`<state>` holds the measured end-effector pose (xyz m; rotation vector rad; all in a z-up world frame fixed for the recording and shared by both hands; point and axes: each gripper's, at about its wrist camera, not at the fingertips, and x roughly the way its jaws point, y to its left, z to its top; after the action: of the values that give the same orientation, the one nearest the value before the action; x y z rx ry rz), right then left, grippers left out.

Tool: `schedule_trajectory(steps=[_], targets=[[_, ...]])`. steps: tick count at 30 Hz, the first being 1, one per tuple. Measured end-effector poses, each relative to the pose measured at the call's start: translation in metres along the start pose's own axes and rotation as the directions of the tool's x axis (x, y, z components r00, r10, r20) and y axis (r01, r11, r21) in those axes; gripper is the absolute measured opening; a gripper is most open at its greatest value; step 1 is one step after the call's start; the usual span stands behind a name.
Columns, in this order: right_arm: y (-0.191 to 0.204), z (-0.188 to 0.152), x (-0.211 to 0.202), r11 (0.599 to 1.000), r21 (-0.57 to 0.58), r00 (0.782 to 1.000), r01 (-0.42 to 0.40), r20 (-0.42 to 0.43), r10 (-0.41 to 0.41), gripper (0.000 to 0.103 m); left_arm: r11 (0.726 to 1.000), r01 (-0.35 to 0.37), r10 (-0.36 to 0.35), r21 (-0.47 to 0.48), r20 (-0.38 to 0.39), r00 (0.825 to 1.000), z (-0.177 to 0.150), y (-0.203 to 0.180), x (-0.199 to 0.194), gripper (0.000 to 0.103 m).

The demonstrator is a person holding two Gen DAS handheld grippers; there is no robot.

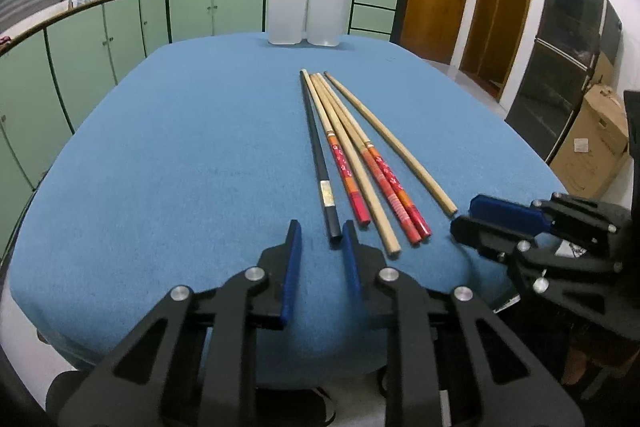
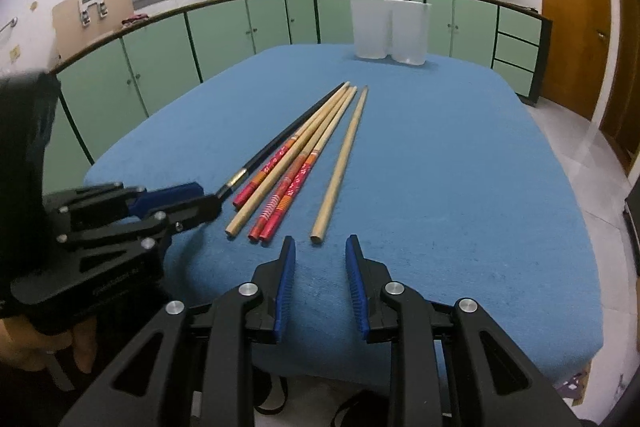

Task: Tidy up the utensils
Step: 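Close the left tool on a black chopstick while the right tool grasps a wooden chopstick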

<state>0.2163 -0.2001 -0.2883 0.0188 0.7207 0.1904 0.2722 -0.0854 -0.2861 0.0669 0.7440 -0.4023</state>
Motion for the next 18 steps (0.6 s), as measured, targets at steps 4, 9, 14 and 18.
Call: schedule_trajectory(steps=[4,9,14,18], targets=[[-0.004,0.001,0.005,1.0,0.004,1.0,0.011,0.008,-0.012,0.022,1.0,0.019,-0.019,-0.007,0.003,1.0,0.004,0.003,0.004,0.021],[-0.011,0.001,0.008,1.0,0.014,1.0,0.022,0.021,-0.022,0.008,0.999,0.03,-0.03,-0.015,0.003,1.0,0.005,0.007,0.007,0.007],[-0.015,0.004,0.004,0.999,0.038,0.999,0.019,0.028,-0.02,0.007,0.999,0.036,-0.036,-0.034,0.006,0.999,0.006,0.009,0.004,0.007],[-0.019,0.011,-0.014,0.997,0.072,0.998,0.01,0.06,-0.014,0.007,0.998,0.037,-0.036,-0.048,0.022,0.999,0.011,0.014,-0.008,0.006]])
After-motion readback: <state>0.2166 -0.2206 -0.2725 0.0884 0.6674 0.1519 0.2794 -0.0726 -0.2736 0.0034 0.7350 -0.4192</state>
